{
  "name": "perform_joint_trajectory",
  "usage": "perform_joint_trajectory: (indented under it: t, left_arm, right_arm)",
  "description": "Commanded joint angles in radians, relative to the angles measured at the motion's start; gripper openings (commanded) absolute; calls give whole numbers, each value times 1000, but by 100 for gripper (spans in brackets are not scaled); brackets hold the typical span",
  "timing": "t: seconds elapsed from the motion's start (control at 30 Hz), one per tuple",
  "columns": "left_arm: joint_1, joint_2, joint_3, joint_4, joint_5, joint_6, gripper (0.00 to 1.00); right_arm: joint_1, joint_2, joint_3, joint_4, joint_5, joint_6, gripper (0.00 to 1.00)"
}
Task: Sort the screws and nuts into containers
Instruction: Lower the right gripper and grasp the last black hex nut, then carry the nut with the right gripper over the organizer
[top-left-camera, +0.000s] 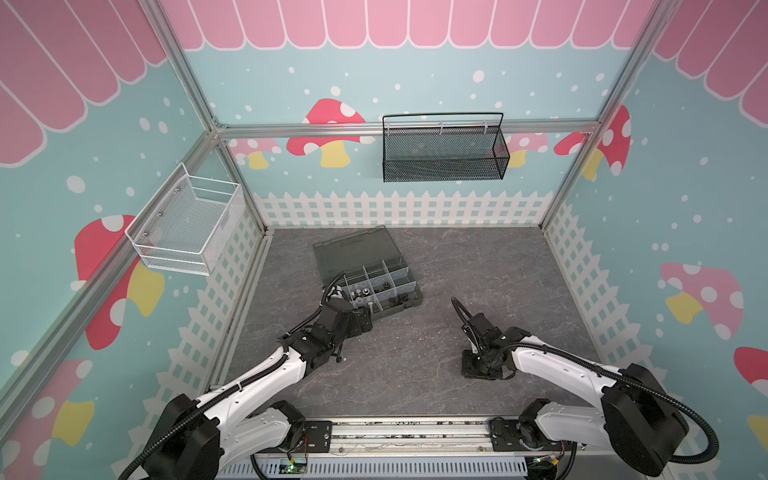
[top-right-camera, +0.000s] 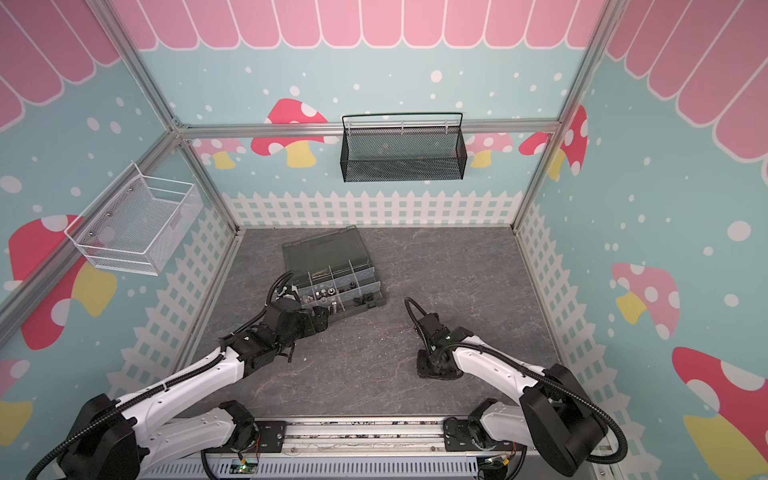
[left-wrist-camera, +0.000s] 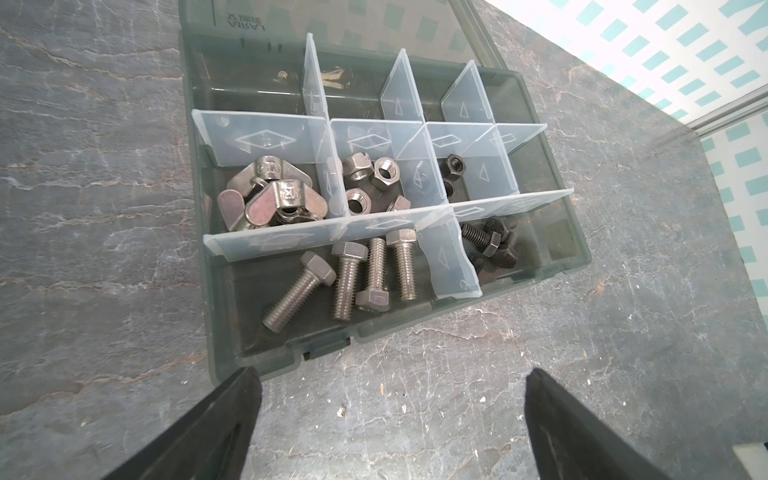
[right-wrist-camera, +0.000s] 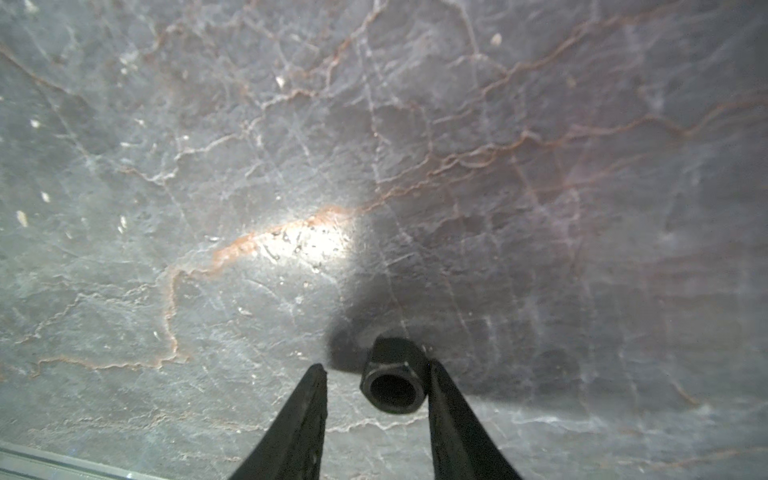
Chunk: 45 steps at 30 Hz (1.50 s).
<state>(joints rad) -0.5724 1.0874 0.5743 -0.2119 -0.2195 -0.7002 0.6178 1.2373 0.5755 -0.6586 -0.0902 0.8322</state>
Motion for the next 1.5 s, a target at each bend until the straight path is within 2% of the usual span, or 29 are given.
perform_joint_trajectory:
  t: [0.0,0.33,0.93,1.17,1.33,1.47]
  left_arm:
    - [5,-18,-5,-7,0,-9,100]
    - [6,-17,-9,-10,-4,-12,100]
    - [8,-10,-9,-8,-4,-10,100]
    - [9,-9,-10,-7,-3,-9,100]
    - [12,-11,-14,-7,-4,-9,100]
    - [14,-12,-13,-7,-4,-9,100]
  right_arm:
    - [8,17,-7,-43,33,37,42]
    - [10,14,-9,45,-12,56,41]
    - [38,106,42,-8,54,37,33]
    - [67,167,66,-29,86,38,28]
    - [89,197,89,-34,97,36,19]
    - [94,194,115,-30,104,28,16]
